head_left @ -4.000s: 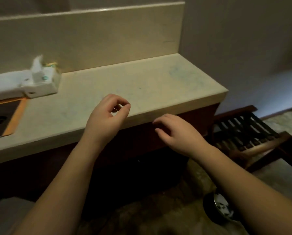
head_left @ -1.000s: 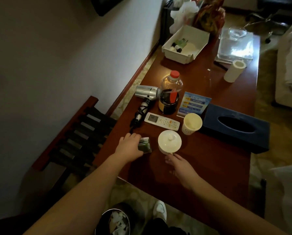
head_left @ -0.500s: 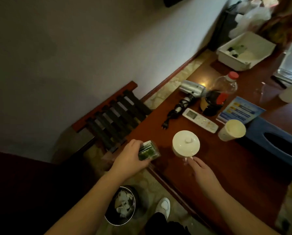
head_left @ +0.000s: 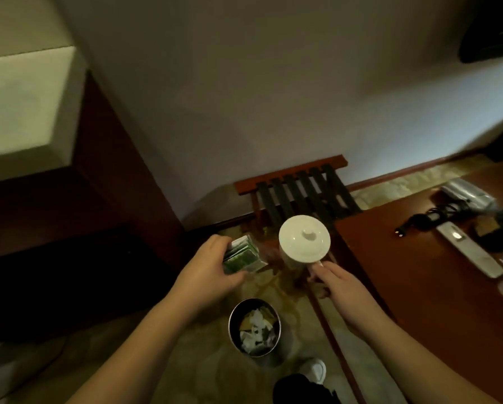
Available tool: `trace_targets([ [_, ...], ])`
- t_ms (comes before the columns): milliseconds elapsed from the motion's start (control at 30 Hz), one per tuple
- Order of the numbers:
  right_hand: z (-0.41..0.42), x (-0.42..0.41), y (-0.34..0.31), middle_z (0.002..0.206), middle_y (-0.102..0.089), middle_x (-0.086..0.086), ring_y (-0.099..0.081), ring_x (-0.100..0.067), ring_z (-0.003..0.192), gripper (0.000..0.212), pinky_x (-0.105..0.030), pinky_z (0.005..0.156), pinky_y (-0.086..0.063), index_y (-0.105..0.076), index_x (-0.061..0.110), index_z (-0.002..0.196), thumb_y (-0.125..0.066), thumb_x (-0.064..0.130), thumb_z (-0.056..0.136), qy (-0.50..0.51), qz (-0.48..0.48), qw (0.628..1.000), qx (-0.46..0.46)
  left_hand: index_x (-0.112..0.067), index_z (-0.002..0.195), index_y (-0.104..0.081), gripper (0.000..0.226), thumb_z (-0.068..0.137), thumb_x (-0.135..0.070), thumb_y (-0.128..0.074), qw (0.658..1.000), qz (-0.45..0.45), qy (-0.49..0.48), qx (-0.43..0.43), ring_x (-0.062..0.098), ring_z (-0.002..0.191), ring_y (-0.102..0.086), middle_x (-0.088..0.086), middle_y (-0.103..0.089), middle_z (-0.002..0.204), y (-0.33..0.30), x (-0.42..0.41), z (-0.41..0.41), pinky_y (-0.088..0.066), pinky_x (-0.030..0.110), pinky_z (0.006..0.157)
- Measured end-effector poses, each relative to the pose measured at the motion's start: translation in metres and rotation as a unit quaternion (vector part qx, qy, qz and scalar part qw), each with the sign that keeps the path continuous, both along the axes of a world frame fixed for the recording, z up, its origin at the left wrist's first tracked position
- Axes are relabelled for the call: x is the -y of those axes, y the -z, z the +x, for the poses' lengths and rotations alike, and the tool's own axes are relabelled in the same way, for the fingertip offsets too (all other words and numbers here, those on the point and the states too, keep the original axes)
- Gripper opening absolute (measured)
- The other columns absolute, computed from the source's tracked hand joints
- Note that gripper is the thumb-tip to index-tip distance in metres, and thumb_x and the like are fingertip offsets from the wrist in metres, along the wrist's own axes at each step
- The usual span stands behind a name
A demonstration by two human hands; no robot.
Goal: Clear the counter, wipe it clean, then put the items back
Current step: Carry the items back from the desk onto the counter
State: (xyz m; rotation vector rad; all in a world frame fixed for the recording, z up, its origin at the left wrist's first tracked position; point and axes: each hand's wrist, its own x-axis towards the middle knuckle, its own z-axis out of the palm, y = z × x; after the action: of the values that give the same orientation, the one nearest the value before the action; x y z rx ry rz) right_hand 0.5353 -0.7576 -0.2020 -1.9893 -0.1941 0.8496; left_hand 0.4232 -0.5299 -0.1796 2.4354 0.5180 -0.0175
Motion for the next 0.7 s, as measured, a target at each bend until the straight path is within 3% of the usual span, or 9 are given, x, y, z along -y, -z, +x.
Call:
trace_targets([
  [200,-0.079,-0.093,-0.026,0.094,-0.066,-0.002,-0.060,-0.015,0.085,0.035,-0.030,0.075,-0.047,-0.064,0.016,0.084,-0.043,0.041,0.098,-0.076,0.022,0.997,0.013,-0.024,0.123,-0.051,0.052,0.079,-0.039,-0.074,0.997,0.016,-0.075,0.025,0.002,0.093,-0.051,-0.015,-0.044,0.104,-0.027,-0.072,-0.116,-0.048,0.019,0.075],
  [400,-0.153,-0.168,-0.063,0.096,-0.067,0.000,-0.062,-0.011,0.091,0.036,-0.014,0.062,-0.044,-0.066,0.014,0.095,-0.041,0.039,0.099,-0.160,0.030,0.986,0.033,-0.022,0.129,-0.048,0.057,0.080,-0.038,-0.074,0.988,0.046,-0.143,0.038,0.003,0.095,-0.051,-0.013,-0.044,0.110,-0.058,-0.134,-0.218,-0.044,0.015,0.070],
  [533,-0.190,-0.214,-0.089,0.094,-0.067,-0.007,-0.062,-0.022,0.095,0.033,-0.032,0.079,-0.047,-0.063,0.025,0.074,-0.045,0.039,0.097,-0.218,0.074,0.973,0.021,-0.020,0.130,-0.048,0.058,0.081,-0.037,-0.074,0.982,0.047,-0.172,0.055,0.005,0.097,-0.053,-0.010,-0.048,0.114,-0.085,-0.171,-0.275,-0.050,0.024,0.077],
  [633,-0.210,-0.246,-0.110,0.090,-0.069,-0.001,-0.063,-0.014,0.092,0.031,-0.027,0.076,-0.046,-0.066,0.021,0.077,-0.048,0.037,0.096,-0.235,0.103,0.967,-0.009,-0.022,0.128,-0.048,0.056,0.080,-0.036,-0.074,0.977,0.059,-0.195,0.064,0.002,0.093,-0.053,-0.013,-0.047,0.110,-0.106,-0.194,-0.306,-0.047,0.017,0.072],
  [700,-0.218,-0.265,-0.120,0.092,-0.070,-0.002,-0.064,-0.016,0.092,0.029,-0.030,0.080,-0.046,-0.070,0.020,0.082,-0.050,0.036,0.095,-0.256,0.125,0.958,-0.023,-0.023,0.127,-0.048,0.055,0.080,-0.035,-0.074,0.972,0.069,-0.213,0.072,0.000,0.091,-0.053,-0.013,-0.046,0.109,-0.120,-0.208,-0.324,-0.045,0.016,0.069],
])
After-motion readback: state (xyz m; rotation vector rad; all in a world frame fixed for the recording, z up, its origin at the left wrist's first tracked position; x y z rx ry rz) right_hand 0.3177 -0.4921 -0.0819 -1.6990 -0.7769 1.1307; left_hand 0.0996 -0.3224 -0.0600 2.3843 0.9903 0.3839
